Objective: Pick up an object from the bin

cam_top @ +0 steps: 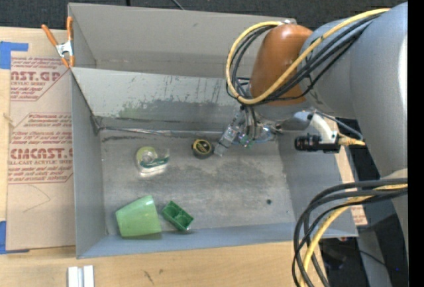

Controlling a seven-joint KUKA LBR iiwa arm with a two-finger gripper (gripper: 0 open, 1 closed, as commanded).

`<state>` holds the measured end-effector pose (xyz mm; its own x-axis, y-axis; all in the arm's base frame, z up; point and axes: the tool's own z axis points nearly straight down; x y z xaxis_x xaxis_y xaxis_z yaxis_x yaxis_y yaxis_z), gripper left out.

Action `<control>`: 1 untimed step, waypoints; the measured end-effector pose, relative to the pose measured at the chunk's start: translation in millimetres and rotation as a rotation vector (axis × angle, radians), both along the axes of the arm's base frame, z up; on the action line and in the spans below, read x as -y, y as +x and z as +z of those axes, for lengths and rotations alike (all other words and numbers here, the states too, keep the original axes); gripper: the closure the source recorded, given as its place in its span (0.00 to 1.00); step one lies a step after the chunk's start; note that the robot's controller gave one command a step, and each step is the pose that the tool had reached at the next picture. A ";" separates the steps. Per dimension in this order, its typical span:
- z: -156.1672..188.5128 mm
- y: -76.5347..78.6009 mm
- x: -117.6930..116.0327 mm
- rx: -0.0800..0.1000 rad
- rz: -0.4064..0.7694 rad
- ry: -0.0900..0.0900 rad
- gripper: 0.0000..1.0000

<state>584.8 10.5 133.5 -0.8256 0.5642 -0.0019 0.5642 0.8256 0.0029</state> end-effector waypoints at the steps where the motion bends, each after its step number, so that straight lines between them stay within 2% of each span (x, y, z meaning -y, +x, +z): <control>1: 57.0 1.0 -0.6 0.003 0.002 -0.001 1.00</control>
Offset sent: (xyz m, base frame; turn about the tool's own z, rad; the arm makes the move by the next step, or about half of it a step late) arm 0.0000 0.0000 0.0540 0.0000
